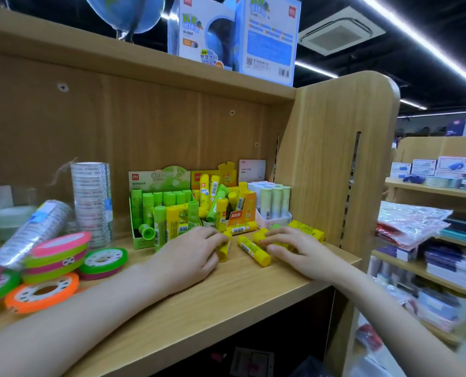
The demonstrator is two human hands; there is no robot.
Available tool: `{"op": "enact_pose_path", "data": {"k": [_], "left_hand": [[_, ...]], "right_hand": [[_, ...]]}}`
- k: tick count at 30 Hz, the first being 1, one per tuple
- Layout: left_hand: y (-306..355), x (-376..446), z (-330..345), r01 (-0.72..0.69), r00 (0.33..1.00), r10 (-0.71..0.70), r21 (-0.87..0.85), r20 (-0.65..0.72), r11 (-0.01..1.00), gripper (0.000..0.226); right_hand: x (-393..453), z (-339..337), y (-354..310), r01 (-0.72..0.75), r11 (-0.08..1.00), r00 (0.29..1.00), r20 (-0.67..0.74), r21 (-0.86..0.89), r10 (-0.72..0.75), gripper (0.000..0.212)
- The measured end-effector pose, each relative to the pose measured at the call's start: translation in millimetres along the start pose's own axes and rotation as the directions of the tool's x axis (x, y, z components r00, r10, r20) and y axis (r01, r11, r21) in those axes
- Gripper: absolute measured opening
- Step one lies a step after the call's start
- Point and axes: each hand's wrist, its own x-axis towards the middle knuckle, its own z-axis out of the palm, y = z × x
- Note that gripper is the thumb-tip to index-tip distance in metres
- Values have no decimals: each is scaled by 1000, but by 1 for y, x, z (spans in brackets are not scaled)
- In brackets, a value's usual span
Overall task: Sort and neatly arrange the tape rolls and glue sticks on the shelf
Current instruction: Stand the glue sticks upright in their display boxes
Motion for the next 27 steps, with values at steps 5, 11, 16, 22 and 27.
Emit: {"op": "enact_pose_path", "data": {"k": [5,11,16,22,27], "left_hand": [[2,2,2,47,998,-52,-113,-44,992,89],[-2,4,6,58,998,-58,-55,-8,997,92],[-3,5,9,54,997,-57,-42,-60,998,93],[-4,6,12,54,995,-57,-36,-86,998,89],[-4,6,13,55,996,-57,-32,-70,998,88]], "right_hand": [[12,6,-15,49,992,992,108,115,-61,44],[33,15,-16,76,996,997,15,44,-76,55],[69,-4,-16,105,994,960,-263,41,-91,24],[152,-5,-21,116,966,982,-122,-231,-147,35],[173,-10,-23,68,983,996,65,-170,-58,35]]}}
